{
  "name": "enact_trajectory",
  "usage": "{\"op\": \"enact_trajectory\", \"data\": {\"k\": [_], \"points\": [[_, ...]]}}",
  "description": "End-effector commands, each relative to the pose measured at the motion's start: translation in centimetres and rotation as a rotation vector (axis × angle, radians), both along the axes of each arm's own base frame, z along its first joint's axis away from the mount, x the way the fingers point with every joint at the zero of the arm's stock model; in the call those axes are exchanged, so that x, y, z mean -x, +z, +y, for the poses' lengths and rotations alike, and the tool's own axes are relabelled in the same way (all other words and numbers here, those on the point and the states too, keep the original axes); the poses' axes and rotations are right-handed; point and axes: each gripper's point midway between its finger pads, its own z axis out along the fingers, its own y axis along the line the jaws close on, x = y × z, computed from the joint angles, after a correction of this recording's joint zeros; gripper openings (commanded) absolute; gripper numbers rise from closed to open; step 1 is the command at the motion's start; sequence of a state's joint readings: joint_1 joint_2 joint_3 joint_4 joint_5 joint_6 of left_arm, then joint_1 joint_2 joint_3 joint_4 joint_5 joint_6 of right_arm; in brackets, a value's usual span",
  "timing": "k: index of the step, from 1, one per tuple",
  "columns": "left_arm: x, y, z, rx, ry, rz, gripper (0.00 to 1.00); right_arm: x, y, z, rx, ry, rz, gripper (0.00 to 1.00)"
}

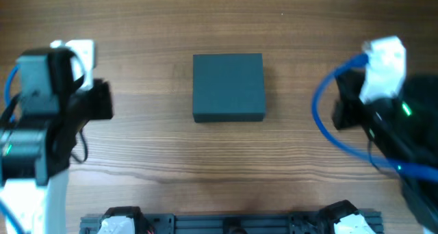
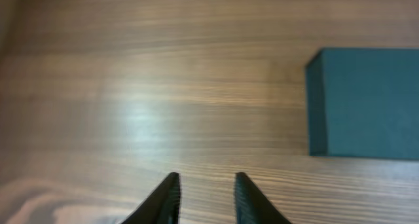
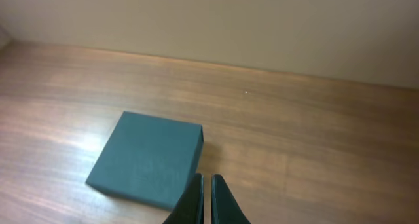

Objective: Pack container

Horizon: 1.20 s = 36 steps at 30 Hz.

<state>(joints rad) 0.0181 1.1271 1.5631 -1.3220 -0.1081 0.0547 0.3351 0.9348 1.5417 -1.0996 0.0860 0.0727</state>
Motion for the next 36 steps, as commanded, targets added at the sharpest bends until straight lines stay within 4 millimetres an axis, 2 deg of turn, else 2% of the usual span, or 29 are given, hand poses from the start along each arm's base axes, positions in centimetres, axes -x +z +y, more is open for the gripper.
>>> {"op": "enact_trajectory", "data": {"k": [1,2,4,6,9,10,11,12,13,14,36], "points": [[3.8,2.7,1.7,0.012,0.108,-0.125,0.26,4.0,0.5,-2.3,0.032,-0.036,-0.038,0.04],[4.8,3.1,1.6,0.011,0.107,-0.156,0.31,5.4,-0.2,-3.0,0.046,-0.045,-0.015,0.04],[6.4,2.6,1.5,0.010,0.107,-0.163,0.40,7.1,-1.9,-3.6,0.065,-0.044,0.045,0.04],[7.1,1.3,1.1,0.022,0.097,-0.143,0.47,7.9,-3.2,-3.9,0.083,-0.043,0.092,0.04],[7.0,-1.4,0.8,0.038,0.086,-0.091,0.64,8.1,-5.0,-3.9,0.105,-0.041,0.147,0.04],[7.0,-2.0,0.8,0.039,0.086,-0.073,0.99,8.0,-5.4,-3.9,0.112,-0.039,0.159,0.05],[7.0,-3.0,0.8,0.040,0.087,-0.040,1.00,7.9,-5.8,-3.8,0.116,-0.039,0.171,0.11],[7.1,-3.7,0.8,0.041,0.088,-0.014,1.00,7.8,-6.1,-3.8,0.119,-0.039,0.180,0.31],[7.2,-4.3,0.8,0.043,0.088,0.014,1.00,7.7,-6.3,-3.8,0.121,-0.038,0.185,0.71],[7.3,-4.6,0.8,0.043,0.088,0.032,1.00,7.7,-6.2,-3.8,0.121,-0.039,0.184,1.00],[7.2,-4.8,0.8,0.044,0.089,0.047,1.00,7.7,-6.3,-3.8,0.121,-0.038,0.187,1.00]]}}
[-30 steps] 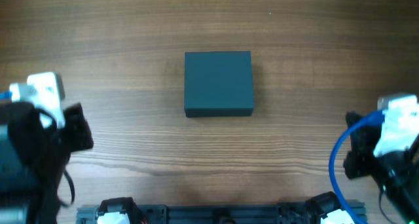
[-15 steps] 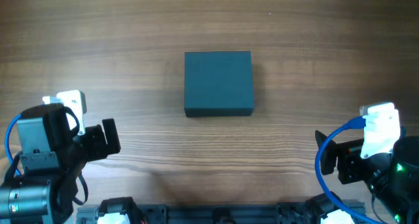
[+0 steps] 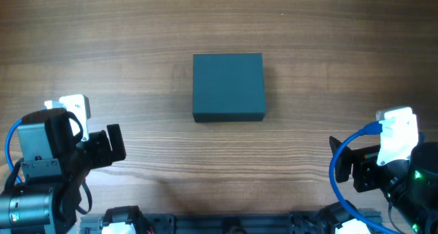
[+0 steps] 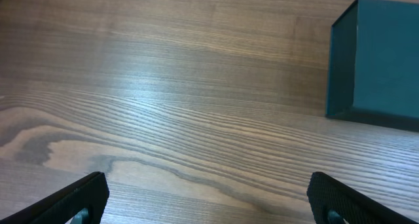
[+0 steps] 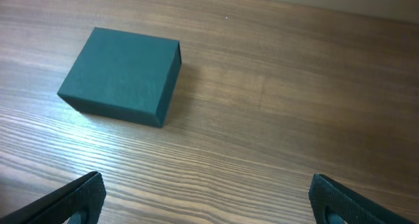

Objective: Pack container

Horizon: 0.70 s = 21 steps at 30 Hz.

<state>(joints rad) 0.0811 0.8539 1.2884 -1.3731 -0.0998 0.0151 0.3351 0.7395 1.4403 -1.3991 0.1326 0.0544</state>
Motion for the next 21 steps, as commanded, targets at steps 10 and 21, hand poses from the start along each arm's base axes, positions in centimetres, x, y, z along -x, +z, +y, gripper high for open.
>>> {"op": "enact_trajectory", "data": {"k": [10,21], "points": [[0.0,0.0,-0.1,0.011,0.000,0.000,1.00,-1.2,-0.9,-4.6,-0.128,-0.310,-0.381,1.00],[0.0,0.0,-0.1,0.011,0.000,0.000,1.00,-3.8,-18.9,-6.1,-0.599,-0.681,-0.281,1.00]]}}
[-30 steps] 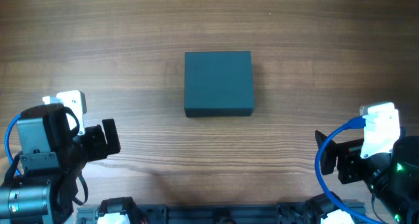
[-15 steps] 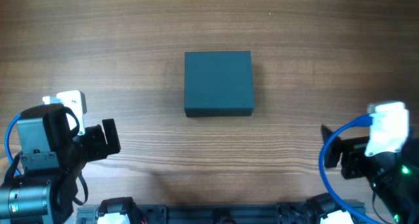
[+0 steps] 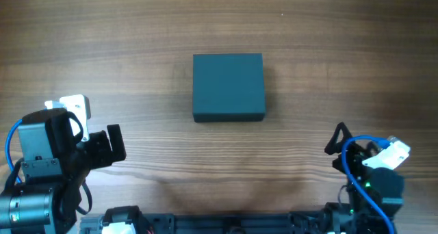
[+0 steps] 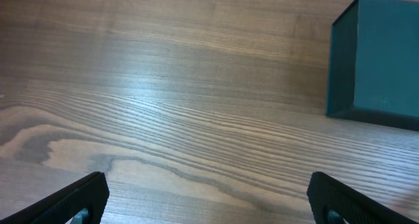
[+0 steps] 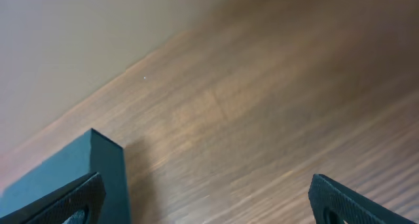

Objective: Pack container

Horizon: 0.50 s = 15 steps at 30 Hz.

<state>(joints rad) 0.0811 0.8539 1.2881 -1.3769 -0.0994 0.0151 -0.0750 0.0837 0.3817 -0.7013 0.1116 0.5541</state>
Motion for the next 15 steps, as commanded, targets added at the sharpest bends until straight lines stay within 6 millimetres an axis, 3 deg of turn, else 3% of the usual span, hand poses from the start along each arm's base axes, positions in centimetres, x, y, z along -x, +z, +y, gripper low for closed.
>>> {"op": "enact_trajectory", "data": {"k": [1,8,15], "points": [[0.0,0.0,-0.1,0.010,0.000,-0.004,1.00,-0.1,-2.7,0.5,-0.099,-0.009,-0.006,1.00],[0.0,0.0,-0.1,0.010,0.000,-0.004,1.00,-0.8,-6.0,0.8,0.184,0.145,0.090,1.00],[0.0,0.0,-0.1,0.010,0.000,-0.004,1.00,-1.5,-6.1,2.6,0.530,0.403,0.092,1.00]]}}
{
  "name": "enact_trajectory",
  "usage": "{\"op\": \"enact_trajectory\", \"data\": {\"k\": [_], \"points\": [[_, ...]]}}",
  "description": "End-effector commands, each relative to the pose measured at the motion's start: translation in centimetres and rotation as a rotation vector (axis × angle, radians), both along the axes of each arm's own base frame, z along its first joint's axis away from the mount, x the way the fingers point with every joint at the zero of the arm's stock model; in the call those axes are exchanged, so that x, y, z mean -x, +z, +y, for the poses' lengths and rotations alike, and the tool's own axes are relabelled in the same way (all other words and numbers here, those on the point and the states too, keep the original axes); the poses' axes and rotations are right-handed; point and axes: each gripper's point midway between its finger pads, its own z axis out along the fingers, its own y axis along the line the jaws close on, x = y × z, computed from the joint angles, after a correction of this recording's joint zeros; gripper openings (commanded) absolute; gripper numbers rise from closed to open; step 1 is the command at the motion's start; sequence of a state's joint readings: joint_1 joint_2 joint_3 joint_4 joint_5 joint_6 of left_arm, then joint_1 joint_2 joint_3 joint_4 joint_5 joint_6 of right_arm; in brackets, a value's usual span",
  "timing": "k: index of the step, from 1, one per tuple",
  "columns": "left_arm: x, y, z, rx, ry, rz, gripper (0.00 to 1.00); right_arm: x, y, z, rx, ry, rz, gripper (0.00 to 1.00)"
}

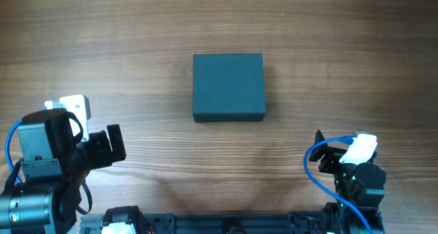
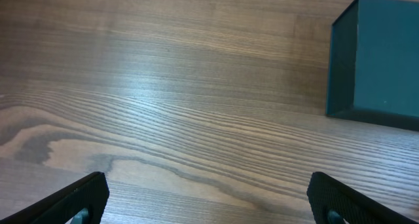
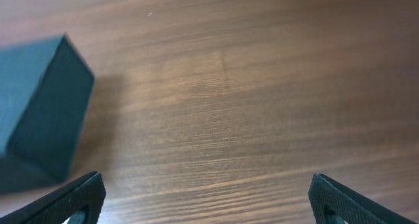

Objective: Pack container

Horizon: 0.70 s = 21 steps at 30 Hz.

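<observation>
A closed dark teal box (image 1: 228,87) sits in the middle of the wooden table, its lid on. It shows at the right edge of the left wrist view (image 2: 380,60) and at the left edge of the right wrist view (image 3: 39,112). My left gripper (image 2: 209,201) is open at the near left of the table, nothing between its fingertips (image 2: 85,198). Open too, my right gripper (image 3: 209,201) sits at the near right, with its fingertips (image 3: 337,198) wide apart over bare wood.
The left arm (image 1: 48,165) fills the near left corner. The right arm (image 1: 352,169) with its blue cable sits folded at the near right. A dark rail (image 1: 233,224) runs along the front edge.
The right arm has shifted a little left at the near right edge and turned, so the box now lies lower in its view. The left arm has not moved.
Both arms were out beside the box, the left gripper narrowly open and the right shut. Then both had drawn back to the near corners with grippers wide open. The right arm has since folded lower and turned. The box has stayed put, closed.
</observation>
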<state>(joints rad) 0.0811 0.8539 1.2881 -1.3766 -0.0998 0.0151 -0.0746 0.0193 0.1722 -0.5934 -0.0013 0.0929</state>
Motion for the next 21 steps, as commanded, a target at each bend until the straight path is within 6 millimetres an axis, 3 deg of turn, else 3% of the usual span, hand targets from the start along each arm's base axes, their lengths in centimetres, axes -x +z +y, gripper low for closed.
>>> {"op": "enact_trajectory", "data": {"k": [1,21], "points": [[-0.04,0.02,-0.08,0.010,0.000,-0.004,1.00,-0.09,-0.29,0.93,0.139,0.126,0.000,1.00],[-0.04,0.02,-0.08,0.010,0.000,-0.004,1.00,-0.09,-0.26,1.40,0.090,0.133,-0.005,1.00]]}}
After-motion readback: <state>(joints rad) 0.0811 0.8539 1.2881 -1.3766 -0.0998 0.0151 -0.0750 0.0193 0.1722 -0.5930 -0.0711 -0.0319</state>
